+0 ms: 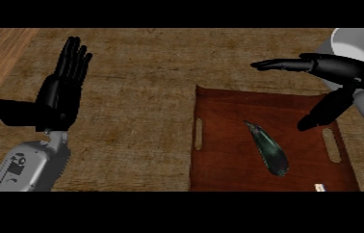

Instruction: Pick the eggplant from the tray and place it in the pot

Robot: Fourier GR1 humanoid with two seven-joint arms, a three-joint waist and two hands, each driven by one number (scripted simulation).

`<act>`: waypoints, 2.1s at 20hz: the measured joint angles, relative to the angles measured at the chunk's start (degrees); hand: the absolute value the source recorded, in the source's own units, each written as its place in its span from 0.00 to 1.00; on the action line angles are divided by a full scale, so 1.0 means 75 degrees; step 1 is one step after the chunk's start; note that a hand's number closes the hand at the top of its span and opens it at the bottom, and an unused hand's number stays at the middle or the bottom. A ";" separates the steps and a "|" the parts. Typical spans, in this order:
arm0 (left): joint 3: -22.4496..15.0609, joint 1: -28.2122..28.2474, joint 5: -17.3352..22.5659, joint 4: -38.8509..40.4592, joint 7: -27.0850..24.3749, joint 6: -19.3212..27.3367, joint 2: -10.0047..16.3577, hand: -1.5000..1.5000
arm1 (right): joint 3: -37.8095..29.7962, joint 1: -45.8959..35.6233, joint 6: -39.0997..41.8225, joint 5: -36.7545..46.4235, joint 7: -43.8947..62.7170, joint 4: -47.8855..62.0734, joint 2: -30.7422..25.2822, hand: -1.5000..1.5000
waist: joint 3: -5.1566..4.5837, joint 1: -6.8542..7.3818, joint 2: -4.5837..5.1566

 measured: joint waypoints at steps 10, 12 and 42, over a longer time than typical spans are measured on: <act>0.0297 -0.0210 0.0138 0.0474 0.0030 -0.0297 0.0106 0.50 | 0.1924 -0.0394 -0.1104 0.1656 -0.1309 0.0379 -0.0277 0.00 | -0.0031 -0.0119 -0.0096; 0.0358 -0.0199 0.0161 0.0548 -0.0006 -0.0366 0.0120 0.50 | 0.2249 -0.0449 -0.1270 0.1856 -0.1530 0.0586 -0.0313 0.00 | -0.0035 -0.0155 -0.0111; 0.0811 -0.0009 -0.0179 0.0609 0.0061 -0.0620 -0.0116 0.50 | 0.4092 -0.0704 -0.3101 0.3269 -0.3006 0.3184 0.1406 0.00 | -0.0048 -0.0451 -0.0237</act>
